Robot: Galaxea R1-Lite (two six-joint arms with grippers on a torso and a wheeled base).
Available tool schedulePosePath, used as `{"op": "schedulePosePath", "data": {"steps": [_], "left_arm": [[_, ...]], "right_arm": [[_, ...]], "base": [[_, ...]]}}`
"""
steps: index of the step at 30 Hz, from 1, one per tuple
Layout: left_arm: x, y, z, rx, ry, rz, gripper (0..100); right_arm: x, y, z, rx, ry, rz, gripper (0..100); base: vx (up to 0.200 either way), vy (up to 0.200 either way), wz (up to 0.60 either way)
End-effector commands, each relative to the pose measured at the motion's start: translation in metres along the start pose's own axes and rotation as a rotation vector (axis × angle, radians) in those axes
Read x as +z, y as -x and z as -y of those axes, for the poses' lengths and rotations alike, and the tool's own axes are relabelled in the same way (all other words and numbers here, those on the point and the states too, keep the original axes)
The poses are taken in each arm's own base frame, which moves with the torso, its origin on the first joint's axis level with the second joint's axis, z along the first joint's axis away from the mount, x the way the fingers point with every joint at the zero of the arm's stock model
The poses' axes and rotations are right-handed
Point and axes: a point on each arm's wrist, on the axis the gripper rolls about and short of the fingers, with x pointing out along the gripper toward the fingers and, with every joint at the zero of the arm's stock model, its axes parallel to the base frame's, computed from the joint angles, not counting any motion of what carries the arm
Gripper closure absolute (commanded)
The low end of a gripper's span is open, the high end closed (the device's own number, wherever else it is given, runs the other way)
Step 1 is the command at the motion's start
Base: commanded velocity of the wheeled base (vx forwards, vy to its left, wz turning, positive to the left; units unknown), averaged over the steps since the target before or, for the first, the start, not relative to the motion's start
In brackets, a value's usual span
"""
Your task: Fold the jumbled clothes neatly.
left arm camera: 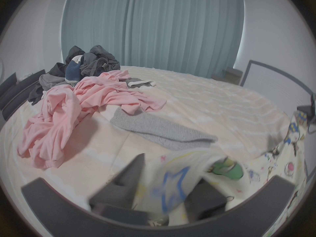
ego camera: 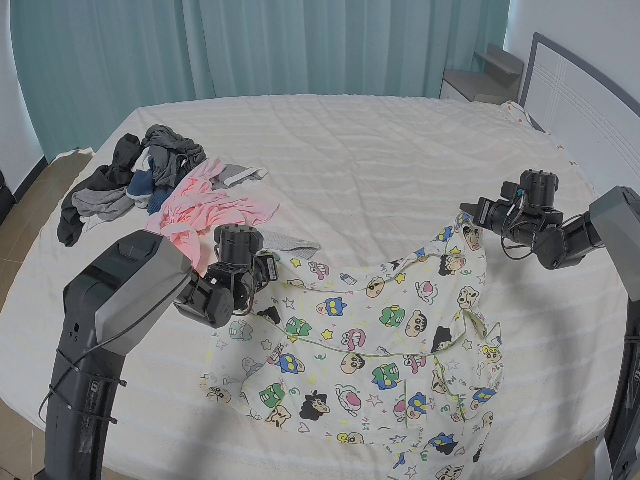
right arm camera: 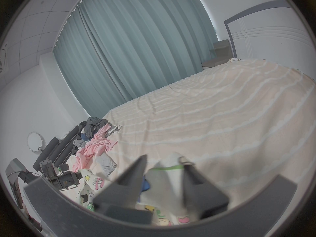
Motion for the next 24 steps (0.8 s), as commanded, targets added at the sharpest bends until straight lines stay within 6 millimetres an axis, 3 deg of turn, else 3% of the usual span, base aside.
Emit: {"op": "schedulePosePath", "data": {"steps": [1,6,11,20,24], "left_arm": [[0.013,-0.012,0.007,-0.01,0.094,0.074,0],[0.023,-0.014,0.007,0.031,0.114,0.125,0],[0.041,-0.027,-0.002,0.079,0.172,0.253,0],[0.036,-0.039,-0.016,0.143,0.183,0.275,0],[0.034,-0.035,-0.018,0.149,0.176,0.256,0]], "right_arm": [[-0.017,-0.018,0.013,-0.027,-0.006,-0.018,0],[-0.022,-0.023,0.022,-0.085,0.01,-0.011,0],[-0.009,-0.032,0.039,-0.171,0.0,0.077,0],[-0.023,-0.028,0.051,-0.228,-0.036,-0.014,0],[-0.007,-0.029,0.059,-0.257,-0.061,0.028,0]], "base": [[0.0,0.0,0.0],[0.0,0.0,0.0],[0.0,0.0,0.0],[0.0,0.0,0.0],[0.0,0.0,0.0]]}}
